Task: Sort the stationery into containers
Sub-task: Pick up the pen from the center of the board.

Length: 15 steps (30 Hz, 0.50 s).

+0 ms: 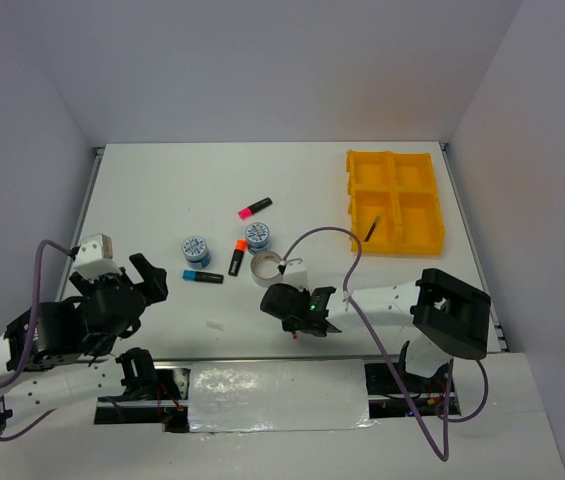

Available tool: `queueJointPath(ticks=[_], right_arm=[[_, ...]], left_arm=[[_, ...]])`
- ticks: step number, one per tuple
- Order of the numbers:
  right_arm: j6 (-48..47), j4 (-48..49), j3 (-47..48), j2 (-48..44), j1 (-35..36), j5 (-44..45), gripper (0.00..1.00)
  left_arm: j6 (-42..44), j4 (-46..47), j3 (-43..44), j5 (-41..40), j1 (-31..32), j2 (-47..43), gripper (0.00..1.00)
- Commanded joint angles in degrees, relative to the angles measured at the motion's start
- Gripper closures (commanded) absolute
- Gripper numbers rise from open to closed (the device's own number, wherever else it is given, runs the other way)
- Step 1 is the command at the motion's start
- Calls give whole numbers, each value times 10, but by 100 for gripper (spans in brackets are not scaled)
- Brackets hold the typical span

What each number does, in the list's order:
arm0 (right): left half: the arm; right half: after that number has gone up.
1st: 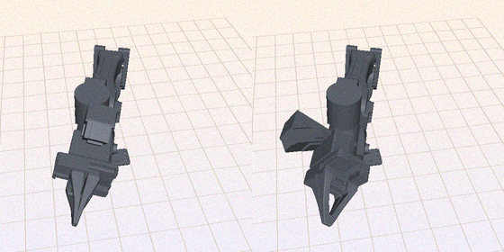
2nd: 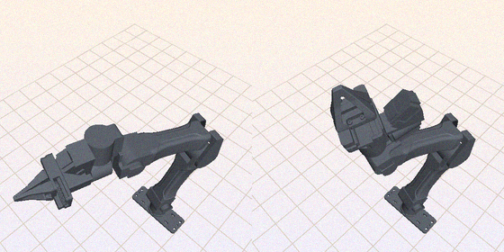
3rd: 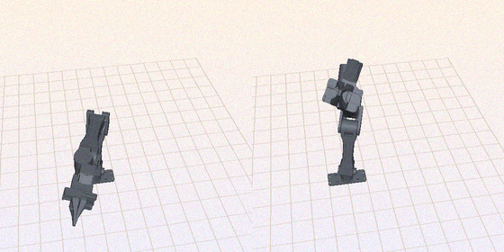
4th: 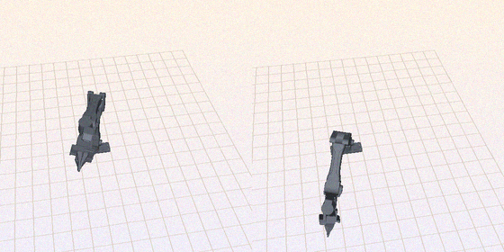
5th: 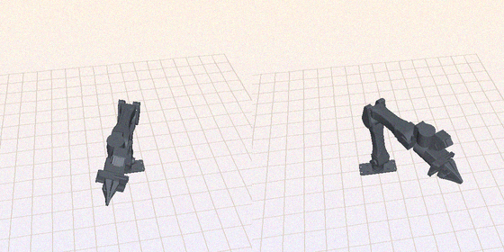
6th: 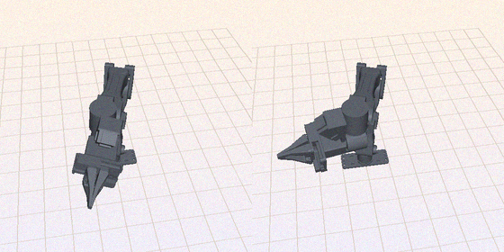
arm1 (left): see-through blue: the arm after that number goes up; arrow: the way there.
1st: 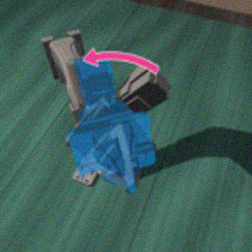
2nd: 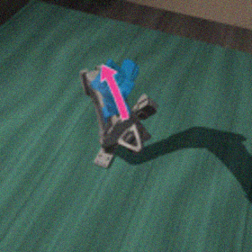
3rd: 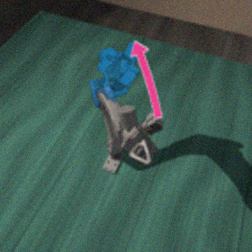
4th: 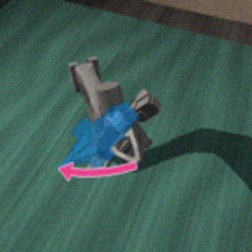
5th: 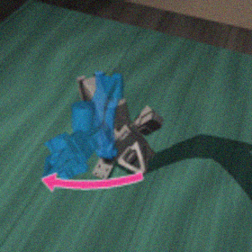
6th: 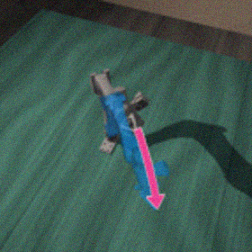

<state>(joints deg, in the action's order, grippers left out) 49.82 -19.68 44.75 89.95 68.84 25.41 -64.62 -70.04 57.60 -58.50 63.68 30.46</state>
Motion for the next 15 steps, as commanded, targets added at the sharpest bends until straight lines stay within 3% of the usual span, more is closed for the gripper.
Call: queueJointPath(ticks=[1,5,9,15], right_arm=[[7,-2,-34,11,1,-51,100],[-8,-4,-46,-59,1,-46,100],[-34,-3,-54,-143,3,-35,99],[-39,-65,-46,-212,2,-15,100]], left_arm=[[13,23,2,-4,2,-14,1],[10,27,3,-5,2,-12,1],[-139,-29,-2,0,3,30,1],[-164,128,-42,50,1,160,1]])
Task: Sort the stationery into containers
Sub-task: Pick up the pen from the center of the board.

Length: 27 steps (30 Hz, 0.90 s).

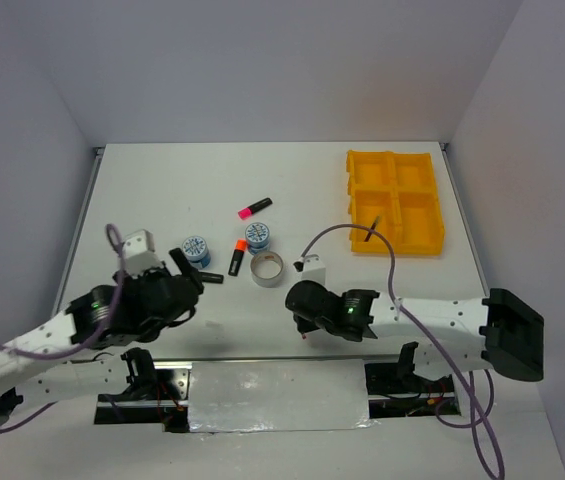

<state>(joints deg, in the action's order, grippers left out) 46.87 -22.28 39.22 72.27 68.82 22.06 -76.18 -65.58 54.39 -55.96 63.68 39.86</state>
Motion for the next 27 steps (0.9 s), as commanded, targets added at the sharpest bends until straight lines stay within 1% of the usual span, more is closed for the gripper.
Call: queueJointPath(ticks=[1,2,4,6,7,9,10,12,13,15,18,20,24,27], right_arm=[[-9,-43,6,-64,4,20,100],[-8,-49,2,-78,4,20,100],[-10,-53,-7,-124,5,17,100],[-13,-56,-15,-166,5,13,100],[-13,-55,-23,-179,5,11,100],[-19,-55,-34,-208,4,7,100],[-20,-56,-35,-215,5,6,100],[-23,-57,-40,-230,5,3,100],[-25,-57,-42,-231,5,3,100],[-32,-55,-43,-230,5,5,100],[-39,-48,-38,-213,6,3,100],[-45,-39,-36,-200,5,-5,100],[-49,-11,-42,-187,6,-19,100],[-53,14,-49,-185,9,-37,100]], left_arm=[[-72,81,0,28,1,91,1],[-120,73,4,31,0,133,1],[-148,82,10,45,-9,168,1],[-124,130,8,117,-68,207,1],[-97,154,-8,150,-119,213,1],[-102,194,-39,222,-158,213,1],[-128,200,-51,231,-173,206,1],[-178,190,-72,235,-173,181,1],[-226,187,-95,239,-174,171,1],[-285,173,-121,256,-174,153,1],[-338,132,-131,277,-173,148,1],[-360,114,-135,293,-173,145,1],[-375,106,-148,305,-167,146,1],[-375,120,-158,310,-166,163,1]])
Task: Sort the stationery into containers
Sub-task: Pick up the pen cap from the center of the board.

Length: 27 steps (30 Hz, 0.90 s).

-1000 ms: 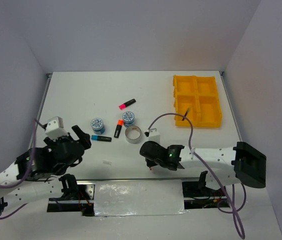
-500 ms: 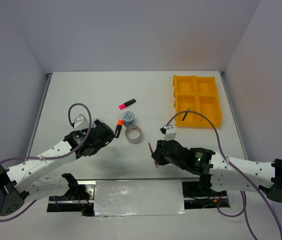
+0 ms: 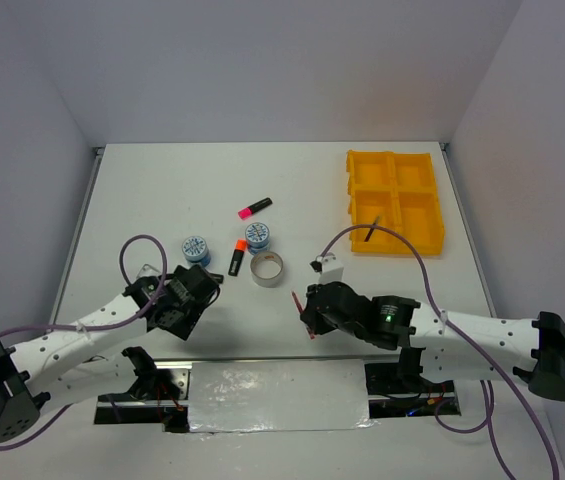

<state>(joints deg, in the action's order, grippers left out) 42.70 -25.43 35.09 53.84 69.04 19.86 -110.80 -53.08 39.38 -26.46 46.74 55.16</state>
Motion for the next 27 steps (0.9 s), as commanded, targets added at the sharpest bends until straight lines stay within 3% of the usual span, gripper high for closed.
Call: queueJointPath(ticks=[1,12,19,27], right_arm=[[-13,49,-9,-1,10,-20,100],[-12,76,-32,-23,17,-40,100],[-12,82,-39,-31,18,-38,100],[-15,97,-51,-39,19,-45,100]], left_arm=[[-28,0,-14,18,4,15,1],[-16,83,-49,61,5,62,8],[-5,105,-55,91,5,96,20],[-19,110,-79,92,5,94,21]])
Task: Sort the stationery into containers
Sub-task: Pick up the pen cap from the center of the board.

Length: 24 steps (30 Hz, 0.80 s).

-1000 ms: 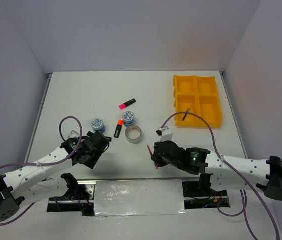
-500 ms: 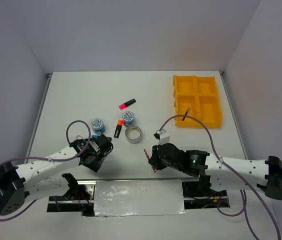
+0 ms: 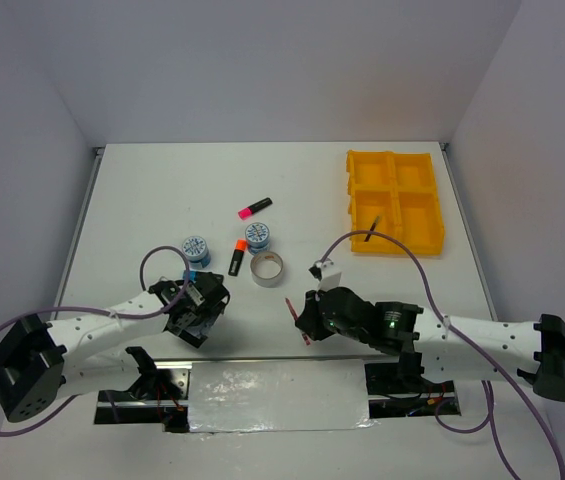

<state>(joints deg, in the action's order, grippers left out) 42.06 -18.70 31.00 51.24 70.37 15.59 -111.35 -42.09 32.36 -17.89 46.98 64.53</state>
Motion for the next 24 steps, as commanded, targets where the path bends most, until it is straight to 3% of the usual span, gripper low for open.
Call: queueJointPath(ticks=[1,8,12,15,22,24], right_arm=[[-8,31,-13,-14,5,-2,100],[-13,43,-22,-12,6,-8,100],[-13,51,-30,-17,6,-10,100],[-14,51,-32,-23,6,-11,100],[-12,50,-45,-50,5,-10,100],[-12,52,-47,-58,5,-11,100]], left_arm=[[-13,2,-11,8,3,1,21],[-15,-9,-3,4,2,12,22],[-13,-19,1,3,2,16,27],[-13,-13,-6,5,3,16,38],[0,-12,1,1,2,42,49],[5,-16,4,0,3,53,57]])
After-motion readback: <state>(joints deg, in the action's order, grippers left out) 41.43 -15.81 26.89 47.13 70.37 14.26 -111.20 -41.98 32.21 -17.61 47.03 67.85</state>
